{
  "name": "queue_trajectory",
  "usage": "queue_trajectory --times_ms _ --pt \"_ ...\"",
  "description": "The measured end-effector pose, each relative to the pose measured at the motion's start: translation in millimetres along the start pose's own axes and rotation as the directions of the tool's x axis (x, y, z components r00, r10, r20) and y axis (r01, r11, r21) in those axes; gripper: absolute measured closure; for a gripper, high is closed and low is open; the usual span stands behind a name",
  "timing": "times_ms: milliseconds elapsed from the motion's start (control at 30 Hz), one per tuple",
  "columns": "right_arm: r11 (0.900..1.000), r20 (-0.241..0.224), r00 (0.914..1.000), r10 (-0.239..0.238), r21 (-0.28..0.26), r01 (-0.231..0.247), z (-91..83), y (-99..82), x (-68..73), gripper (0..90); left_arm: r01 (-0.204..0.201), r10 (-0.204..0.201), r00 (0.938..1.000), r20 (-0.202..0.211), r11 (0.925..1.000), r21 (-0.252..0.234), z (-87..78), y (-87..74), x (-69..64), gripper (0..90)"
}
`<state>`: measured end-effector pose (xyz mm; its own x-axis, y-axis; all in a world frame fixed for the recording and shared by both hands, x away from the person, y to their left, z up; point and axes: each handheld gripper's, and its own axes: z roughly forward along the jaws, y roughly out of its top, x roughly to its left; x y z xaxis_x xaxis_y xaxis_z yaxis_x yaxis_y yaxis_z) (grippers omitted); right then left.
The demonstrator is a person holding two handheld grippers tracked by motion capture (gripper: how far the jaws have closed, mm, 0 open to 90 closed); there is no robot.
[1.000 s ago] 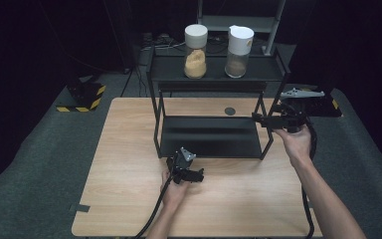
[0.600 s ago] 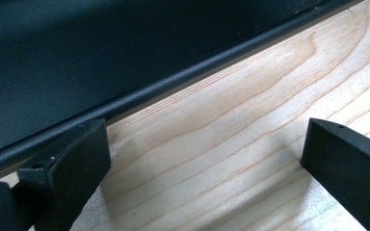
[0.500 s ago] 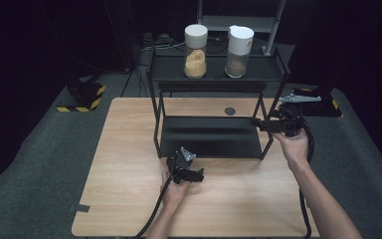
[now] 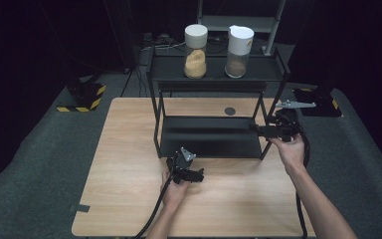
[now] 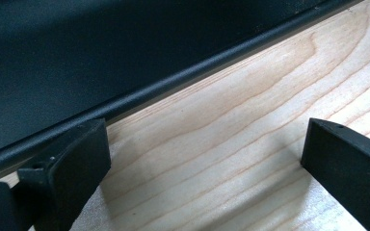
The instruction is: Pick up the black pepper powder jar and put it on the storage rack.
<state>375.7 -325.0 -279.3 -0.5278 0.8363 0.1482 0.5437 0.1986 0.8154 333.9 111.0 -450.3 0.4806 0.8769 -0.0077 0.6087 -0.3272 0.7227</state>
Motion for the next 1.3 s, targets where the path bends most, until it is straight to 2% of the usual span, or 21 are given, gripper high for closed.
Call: queue_trajectory --times_ms 167,600,1300 --pt "0.9999 0.003 0.9999 -0.011 0.009 0.011 4.8 -4.9 2.8 10.0 0.000 0.000 1.0000 0.000 1.0000 0.000 0.0 0.0 0.0 3.1" --pt "0.9997 0.002 1.0000 0.008 0.023 -0.008 16.7 -18.7 1.2 10.2 0.000 0.000 1.0000 0.000 1.0000 0.000 0.0 0.0 -0.1 3.1" --pt "0.9983 0.051 0.9987 -0.005 0.058 0.002 41.9 -47.9 7.9 10.5 -0.002 0.002 1.0000 0.001 1.0000 0.000 0.0 0.0 0.2 3.1"
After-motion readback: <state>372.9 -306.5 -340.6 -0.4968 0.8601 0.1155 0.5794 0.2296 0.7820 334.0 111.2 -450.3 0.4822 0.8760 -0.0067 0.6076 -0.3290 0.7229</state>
